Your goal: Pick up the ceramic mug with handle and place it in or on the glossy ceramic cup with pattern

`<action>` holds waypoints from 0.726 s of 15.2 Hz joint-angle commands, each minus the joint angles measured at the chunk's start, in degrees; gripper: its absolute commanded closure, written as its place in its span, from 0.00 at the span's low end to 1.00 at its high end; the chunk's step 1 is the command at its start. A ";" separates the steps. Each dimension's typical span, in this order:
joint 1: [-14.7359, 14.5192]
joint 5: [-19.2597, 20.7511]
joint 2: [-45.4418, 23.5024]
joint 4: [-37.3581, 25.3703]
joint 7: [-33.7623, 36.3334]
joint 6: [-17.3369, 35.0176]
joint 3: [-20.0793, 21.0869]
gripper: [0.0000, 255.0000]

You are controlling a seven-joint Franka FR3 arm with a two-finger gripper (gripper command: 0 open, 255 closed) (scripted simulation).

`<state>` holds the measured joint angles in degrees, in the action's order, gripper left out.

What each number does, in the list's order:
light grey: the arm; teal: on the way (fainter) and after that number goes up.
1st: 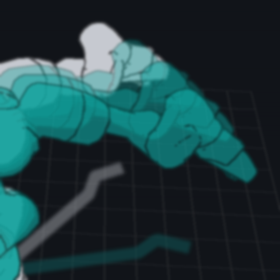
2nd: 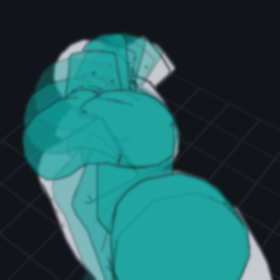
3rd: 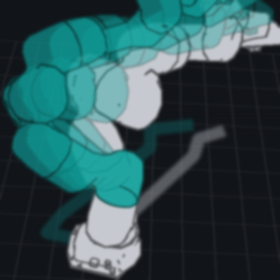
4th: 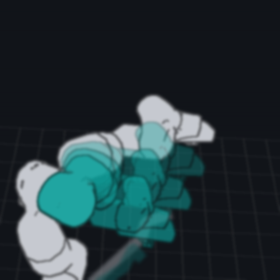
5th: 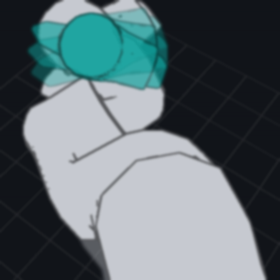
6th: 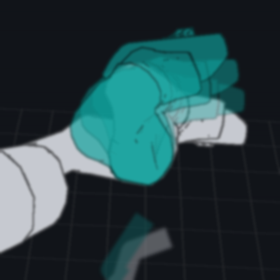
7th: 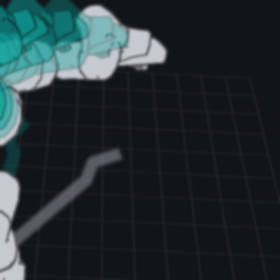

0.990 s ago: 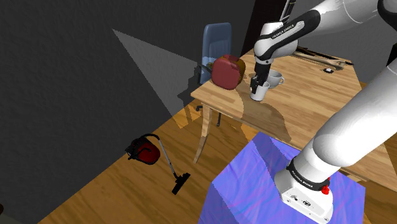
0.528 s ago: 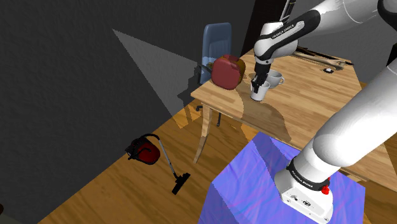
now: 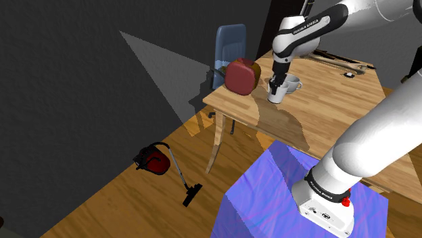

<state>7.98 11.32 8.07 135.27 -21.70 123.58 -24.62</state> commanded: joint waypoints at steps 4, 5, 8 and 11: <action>-0.04 0.35 2.03 -2.16 0.10 -4.12 0.41 1.00; -0.04 0.41 2.41 -2.61 0.12 -4.93 0.49 1.00; -0.07 0.55 3.48 -4.02 0.13 -7.37 0.76 1.00; -0.11 0.63 4.41 -5.53 0.10 -9.78 1.02 1.00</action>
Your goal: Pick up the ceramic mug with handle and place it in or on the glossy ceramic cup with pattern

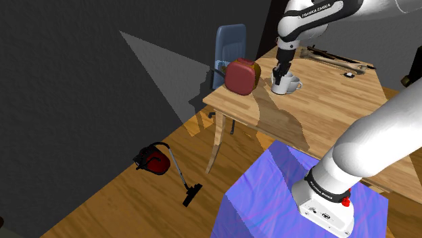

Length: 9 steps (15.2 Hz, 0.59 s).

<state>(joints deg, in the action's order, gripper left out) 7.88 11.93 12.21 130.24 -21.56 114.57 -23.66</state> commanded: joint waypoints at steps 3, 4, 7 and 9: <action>-0.05 0.07 1.07 -2.12 -0.09 -3.16 0.33 1.00; -0.06 0.07 1.31 -2.68 -0.12 -3.95 0.41 1.00; -0.12 0.06 1.94 -4.44 -0.22 -6.32 0.66 1.00; -0.16 0.04 2.29 -5.66 -0.30 -7.88 0.83 1.00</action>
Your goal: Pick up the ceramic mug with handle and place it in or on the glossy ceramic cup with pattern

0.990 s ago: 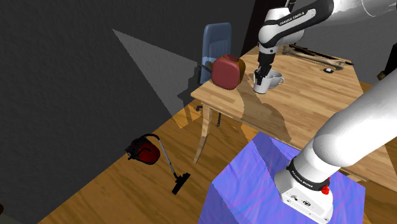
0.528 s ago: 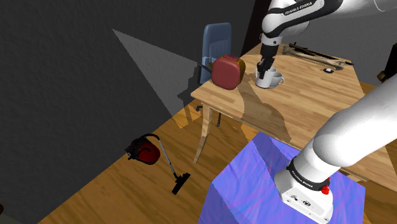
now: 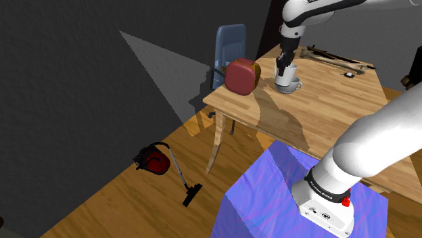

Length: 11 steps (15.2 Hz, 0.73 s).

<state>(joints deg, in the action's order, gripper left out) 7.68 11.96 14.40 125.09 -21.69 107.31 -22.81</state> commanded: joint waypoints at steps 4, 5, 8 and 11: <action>-0.05 -0.07 0.64 -3.10 -0.37 -3.72 0.28 1.00; -0.07 -0.09 0.74 -3.78 -0.43 -4.49 0.35 1.00; 0.24 -0.37 -0.60 -6.43 -2.03 -5.64 -0.51 1.00; 1.32 -1.56 -5.35 -11.72 -6.70 -5.83 -3.34 1.00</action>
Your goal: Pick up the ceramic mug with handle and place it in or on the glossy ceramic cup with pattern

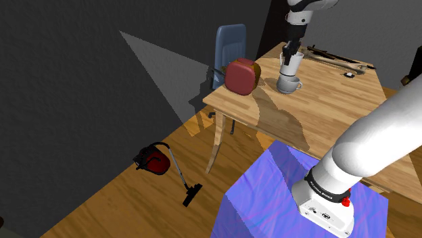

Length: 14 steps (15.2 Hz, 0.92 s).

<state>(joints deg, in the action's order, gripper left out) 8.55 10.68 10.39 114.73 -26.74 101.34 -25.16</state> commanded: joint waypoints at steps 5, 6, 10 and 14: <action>3.00 -4.07 -10.60 -11.71 -9.87 -0.95 -5.19 1.00; 3.70 -5.09 -12.67 -14.05 -11.56 -1.34 -5.91 1.00; 7.66 -9.89 -21.62 -24.62 -18.18 -3.71 -8.02 1.00; 9.48 -11.72 -24.99 -26.57 -20.21 -2.62 -8.27 1.00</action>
<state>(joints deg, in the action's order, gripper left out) 17.88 -0.88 -14.33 87.84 -46.74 98.10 -33.43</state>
